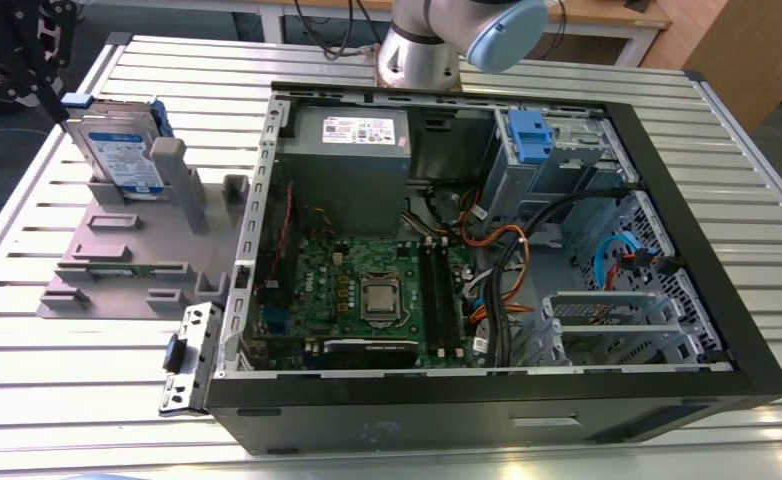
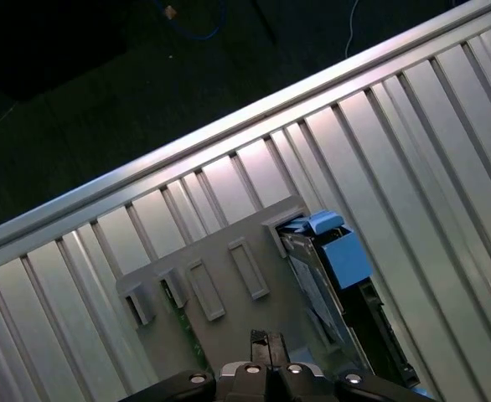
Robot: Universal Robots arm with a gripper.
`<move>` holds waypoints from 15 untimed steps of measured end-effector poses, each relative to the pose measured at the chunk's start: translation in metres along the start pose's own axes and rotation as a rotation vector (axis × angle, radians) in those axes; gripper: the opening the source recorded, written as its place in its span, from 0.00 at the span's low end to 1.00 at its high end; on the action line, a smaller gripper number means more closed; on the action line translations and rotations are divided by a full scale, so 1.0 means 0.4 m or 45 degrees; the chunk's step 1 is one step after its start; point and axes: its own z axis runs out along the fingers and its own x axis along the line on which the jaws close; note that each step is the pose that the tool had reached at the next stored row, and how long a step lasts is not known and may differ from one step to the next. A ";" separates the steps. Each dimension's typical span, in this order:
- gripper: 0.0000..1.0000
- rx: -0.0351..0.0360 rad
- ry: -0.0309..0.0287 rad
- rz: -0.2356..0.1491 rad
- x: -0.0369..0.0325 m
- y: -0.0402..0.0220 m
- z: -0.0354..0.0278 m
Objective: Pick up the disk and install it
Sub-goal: 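Pick up the disk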
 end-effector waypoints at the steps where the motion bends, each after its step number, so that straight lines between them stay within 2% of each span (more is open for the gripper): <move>1: 0.11 0.0000 0.0000 -0.002 0.000 0.000 0.000; 15: 0.11 -0.0005 0.0008 -0.021 0.000 0.000 0.000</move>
